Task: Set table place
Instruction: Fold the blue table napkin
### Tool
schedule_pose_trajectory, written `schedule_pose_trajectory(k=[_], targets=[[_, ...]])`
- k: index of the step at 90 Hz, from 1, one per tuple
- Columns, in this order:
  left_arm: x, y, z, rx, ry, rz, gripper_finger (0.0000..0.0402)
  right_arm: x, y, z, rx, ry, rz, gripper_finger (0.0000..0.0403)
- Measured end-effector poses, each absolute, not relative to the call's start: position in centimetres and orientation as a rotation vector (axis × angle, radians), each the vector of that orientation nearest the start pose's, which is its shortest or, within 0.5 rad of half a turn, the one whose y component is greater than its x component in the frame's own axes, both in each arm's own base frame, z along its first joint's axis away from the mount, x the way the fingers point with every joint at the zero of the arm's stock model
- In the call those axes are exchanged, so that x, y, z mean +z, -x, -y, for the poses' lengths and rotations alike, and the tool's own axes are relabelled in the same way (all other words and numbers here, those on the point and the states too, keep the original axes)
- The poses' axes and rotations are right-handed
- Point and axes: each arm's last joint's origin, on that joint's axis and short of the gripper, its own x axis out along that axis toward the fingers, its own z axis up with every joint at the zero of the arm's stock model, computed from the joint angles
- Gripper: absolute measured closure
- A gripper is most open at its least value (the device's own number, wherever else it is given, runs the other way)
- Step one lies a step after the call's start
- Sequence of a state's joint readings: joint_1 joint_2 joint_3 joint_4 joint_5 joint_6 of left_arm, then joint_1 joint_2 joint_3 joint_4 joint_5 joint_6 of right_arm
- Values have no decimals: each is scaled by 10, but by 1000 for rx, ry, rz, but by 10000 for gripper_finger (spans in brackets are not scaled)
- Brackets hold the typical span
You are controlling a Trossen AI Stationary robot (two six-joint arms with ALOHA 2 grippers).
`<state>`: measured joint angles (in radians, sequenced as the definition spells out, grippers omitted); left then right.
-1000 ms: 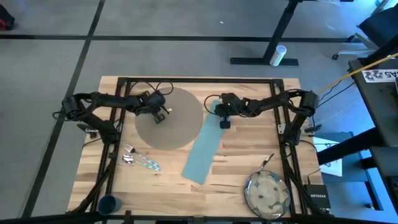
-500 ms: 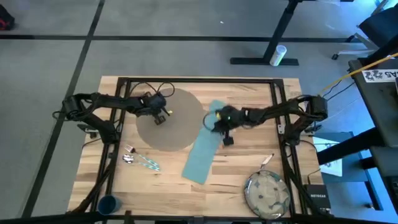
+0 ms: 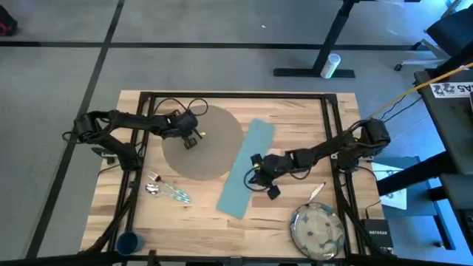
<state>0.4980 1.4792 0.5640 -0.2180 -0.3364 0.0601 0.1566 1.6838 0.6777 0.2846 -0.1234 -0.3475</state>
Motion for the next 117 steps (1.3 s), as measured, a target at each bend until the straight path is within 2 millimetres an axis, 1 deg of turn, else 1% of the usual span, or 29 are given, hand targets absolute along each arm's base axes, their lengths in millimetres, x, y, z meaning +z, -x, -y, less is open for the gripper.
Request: schedule_pose_trajectory(k=[14, 20, 31, 49, 79, 101, 117], targets=[[123, -196, -127, 736, 66, -1178, 401, 120, -310, -54, 428, 321, -672, 403], [123, -194, -130, 744, 69, -1183, 401, 117, -312, -55, 448, 312, -705, 403], [123, -191, -134, 760, 71, -1191, 401, 107, -306, -53, 443, 295, -832, 403], [123, -189, -137, 774, 77, -1194, 401, 102, -296, -51, 426, 268, -971, 403], [123, -189, -137, 776, 77, -1195, 401, 109, -286, -49, 411, 278, -1043, 403], [123, -189, -137, 775, 77, -1197, 401, 113, -274, -47, 415, 267, -1143, 403], [123, -189, -136, 775, 77, -1198, 401, 116, -271, -46, 414, 264, -1155, 403]])
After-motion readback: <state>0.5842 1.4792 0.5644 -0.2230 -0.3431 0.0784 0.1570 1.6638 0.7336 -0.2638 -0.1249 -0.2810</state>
